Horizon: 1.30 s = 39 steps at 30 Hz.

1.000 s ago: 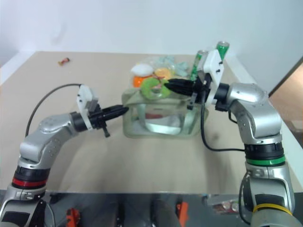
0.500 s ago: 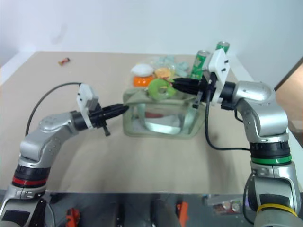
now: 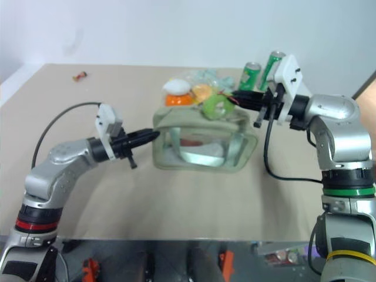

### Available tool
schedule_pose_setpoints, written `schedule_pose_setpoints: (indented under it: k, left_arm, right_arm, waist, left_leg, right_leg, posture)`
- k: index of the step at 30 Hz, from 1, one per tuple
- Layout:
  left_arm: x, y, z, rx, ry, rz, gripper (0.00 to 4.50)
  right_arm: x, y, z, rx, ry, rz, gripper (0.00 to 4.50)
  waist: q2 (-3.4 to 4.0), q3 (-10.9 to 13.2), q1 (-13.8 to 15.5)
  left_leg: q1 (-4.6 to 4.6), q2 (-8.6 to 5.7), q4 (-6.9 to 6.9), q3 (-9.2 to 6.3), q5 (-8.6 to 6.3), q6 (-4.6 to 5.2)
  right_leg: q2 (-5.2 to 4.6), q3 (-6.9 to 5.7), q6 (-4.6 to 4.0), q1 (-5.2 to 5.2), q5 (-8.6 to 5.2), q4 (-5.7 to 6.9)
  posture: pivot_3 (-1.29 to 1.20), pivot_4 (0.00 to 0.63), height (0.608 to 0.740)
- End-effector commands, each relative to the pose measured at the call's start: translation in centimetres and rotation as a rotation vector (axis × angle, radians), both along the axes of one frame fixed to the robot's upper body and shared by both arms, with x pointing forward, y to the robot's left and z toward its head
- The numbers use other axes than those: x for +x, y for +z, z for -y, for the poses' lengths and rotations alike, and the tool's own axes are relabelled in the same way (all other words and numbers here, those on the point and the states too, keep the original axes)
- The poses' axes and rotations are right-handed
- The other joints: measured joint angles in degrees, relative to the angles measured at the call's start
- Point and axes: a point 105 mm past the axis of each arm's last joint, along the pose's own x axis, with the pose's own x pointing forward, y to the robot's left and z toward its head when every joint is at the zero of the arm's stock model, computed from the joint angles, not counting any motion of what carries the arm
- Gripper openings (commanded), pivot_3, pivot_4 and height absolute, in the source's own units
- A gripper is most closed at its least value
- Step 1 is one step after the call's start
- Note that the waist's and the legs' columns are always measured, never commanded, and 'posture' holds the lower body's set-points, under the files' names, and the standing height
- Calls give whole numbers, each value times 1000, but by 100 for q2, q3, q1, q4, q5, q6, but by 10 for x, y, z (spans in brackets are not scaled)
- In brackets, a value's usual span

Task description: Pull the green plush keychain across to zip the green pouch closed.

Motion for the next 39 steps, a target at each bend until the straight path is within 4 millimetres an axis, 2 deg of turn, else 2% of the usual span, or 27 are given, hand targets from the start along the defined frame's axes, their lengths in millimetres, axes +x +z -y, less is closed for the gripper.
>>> schedule_pose_setpoints:
  k: [1, 10, 16, 21, 24, 29, 33, 35, 37, 39]
  left_arm:
    - [0, 8, 1, 11, 3, 32, 0]
    - [1, 8, -2, 19, 17, 32, 0]
    - [2, 7, -2, 22, 16, 27, 0]
    - [3, 7, -2, 22, 14, 24, 0]
    - [3, 8, -2, 20, 15, 23, 0]
    - [4, 9, -3, 15, 23, 26, 0]
    - [3, 9, -3, 14, 28, 28, 0]
    - [3, 10, -3, 11, 33, 30, 0]
    - [3, 10, -3, 10, 37, 32, 0]
    - [3, 11, -3, 10, 40, 33, 0]
  right_arm:
    - [-3, 33, 32, 10, -107, 118, 56]
    - [-10, 20, 84, -33, -285, 100, 56]
    - [-22, -9, 125, -115, -420, 43, 56]
    - [-32, -26, 149, -151, -509, 29, 56]
    - [-33, -35, 157, -183, -541, 32, 56]
    - [-27, -55, 152, -219, -558, 49, 56]
    - [-21, -75, 135, -220, -544, 45, 56]
    - [-19, -90, 123, -212, -529, 18, 56]
    - [-18, -109, 102, -203, -487, -14, 56]
    - [-18, -121, 88, -199, -463, -35, 56]
  waist:
    - [0, 0, 1]
    - [2, 1, 0]
    - [3, 2, 0]
    - [6, 3, -2]
    - [7, 3, -3]
    - [7, 3, -4]
    - [7, 3, -5]
    - [7, 3, -5]
    - [7, 3, -8]
    - [8, 3, -13]
  left_leg:
    - [0, -1, 0, 0, 0, 0]
    - [1, -8, -7, 1, -1, 1]
    - [1, -14, -7, 1, -1, 1]
    - [7, -17, -4, 1, 0, 1]
    - [10, -19, -3, 1, 2, 6]
    - [10, -19, -2, 1, 3, 7]
    - [10, -18, -2, 0, 3, 7]
    - [10, -18, -2, 0, 4, 7]
    - [10, -16, -2, -1, 4, 6]
    - [13, -11, -2, -5, 3, 6]
  right_leg:
    - [-1, 0, 0, 0, 0, 0]
    - [-6, 1, 3, 0, -3, -2]
    - [-12, 0, 6, 2, -5, -2]
    - [-14, 3, 11, 8, -4, -1]
    - [-14, 6, 16, 8, -1, 0]
    - [-12, 8, 17, 8, 0, 0]
    - [-11, 8, 17, 9, 0, 0]
    - [-12, 8, 17, 9, 1, 0]
    - [-13, 8, 17, 9, 0, 1]
    - [-15, 12, 17, 9, 1, 1]
  posture:
    - [0, 150, 740]
    - [0, 150, 740]
    - [0, 150, 740]
    - [0, 150, 740]
    - [0, 150, 740]
    - [0, 150, 740]
    - [0, 150, 740]
    - [0, 150, 740]
    - [0, 150, 740]
    - [0, 150, 740]
